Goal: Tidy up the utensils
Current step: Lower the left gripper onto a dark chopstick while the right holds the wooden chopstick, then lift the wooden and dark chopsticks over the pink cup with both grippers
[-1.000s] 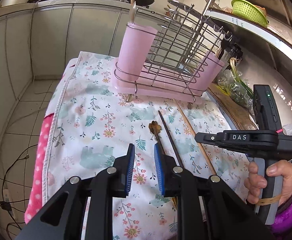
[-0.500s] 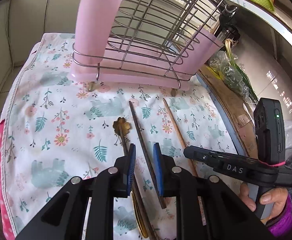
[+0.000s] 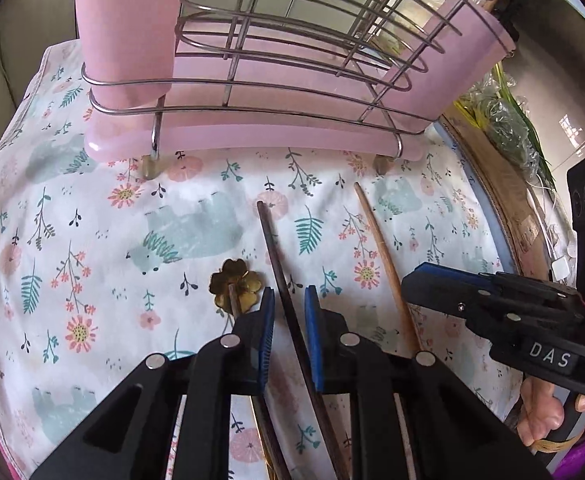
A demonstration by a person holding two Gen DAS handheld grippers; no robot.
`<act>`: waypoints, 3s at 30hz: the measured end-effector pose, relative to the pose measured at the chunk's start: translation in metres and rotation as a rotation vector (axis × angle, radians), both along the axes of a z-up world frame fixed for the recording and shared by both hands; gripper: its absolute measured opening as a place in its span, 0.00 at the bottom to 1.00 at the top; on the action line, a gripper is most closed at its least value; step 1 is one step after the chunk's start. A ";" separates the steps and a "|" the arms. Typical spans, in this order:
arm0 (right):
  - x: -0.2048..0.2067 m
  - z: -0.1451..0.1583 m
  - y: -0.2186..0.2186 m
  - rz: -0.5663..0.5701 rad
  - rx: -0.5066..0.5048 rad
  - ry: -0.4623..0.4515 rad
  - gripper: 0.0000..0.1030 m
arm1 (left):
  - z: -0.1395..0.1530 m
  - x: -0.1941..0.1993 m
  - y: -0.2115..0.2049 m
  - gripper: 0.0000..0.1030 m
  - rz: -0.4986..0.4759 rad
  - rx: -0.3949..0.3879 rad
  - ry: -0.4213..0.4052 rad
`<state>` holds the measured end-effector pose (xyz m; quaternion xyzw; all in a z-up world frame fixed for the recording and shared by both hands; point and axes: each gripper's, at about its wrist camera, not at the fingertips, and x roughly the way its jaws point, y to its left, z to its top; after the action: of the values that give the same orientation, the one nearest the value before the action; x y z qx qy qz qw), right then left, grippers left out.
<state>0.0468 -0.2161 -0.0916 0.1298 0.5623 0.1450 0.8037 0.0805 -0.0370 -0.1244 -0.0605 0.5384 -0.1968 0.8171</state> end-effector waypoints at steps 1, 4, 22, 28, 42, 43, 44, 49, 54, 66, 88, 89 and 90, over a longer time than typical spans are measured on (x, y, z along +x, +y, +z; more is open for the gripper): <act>0.003 -0.003 0.001 0.007 -0.003 0.015 0.18 | -0.001 0.004 -0.001 0.11 0.003 -0.001 0.008; 0.014 -0.013 0.004 0.021 -0.005 0.059 0.18 | -0.003 0.014 -0.002 0.08 0.010 0.001 0.028; -0.018 0.017 -0.009 -0.032 0.067 -0.155 0.07 | 0.032 -0.019 0.024 0.04 0.065 -0.151 -0.085; -0.052 0.060 -0.019 -0.063 0.054 -0.353 0.07 | 0.072 -0.052 0.043 0.04 0.094 -0.206 -0.241; -0.088 0.166 -0.033 -0.101 0.007 -0.720 0.07 | 0.171 -0.093 0.081 0.04 0.189 -0.283 -0.585; -0.087 0.174 -0.035 -0.108 0.005 -0.737 0.07 | 0.179 -0.092 0.083 0.04 0.193 -0.287 -0.599; -0.086 0.184 -0.038 -0.113 0.004 -0.756 0.07 | 0.185 -0.091 0.084 0.04 0.199 -0.288 -0.614; -0.081 0.224 -0.048 -0.147 -0.015 -0.861 0.07 | 0.215 -0.082 0.091 0.04 0.222 -0.300 -0.685; -0.070 0.257 -0.058 -0.188 -0.044 -0.951 0.07 | 0.234 -0.066 0.095 0.04 0.248 -0.314 -0.735; -0.007 0.265 -0.057 -0.214 -0.135 -1.001 0.07 | 0.253 -0.022 0.100 0.04 0.340 -0.310 -0.865; 0.044 0.198 -0.060 -0.175 -0.104 -0.857 0.07 | 0.196 0.039 0.058 0.04 0.425 -0.047 -1.079; 0.044 0.196 -0.060 -0.174 -0.103 -0.852 0.07 | 0.193 0.037 0.057 0.04 0.424 -0.046 -1.073; 0.043 0.193 -0.060 -0.174 -0.102 -0.843 0.07 | 0.190 0.035 0.057 0.04 0.422 -0.049 -1.068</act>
<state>0.0901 -0.2760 0.1018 0.0664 0.1781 0.0893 0.9777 0.1151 0.0203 0.0651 -0.0775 0.0229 -0.0452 0.9957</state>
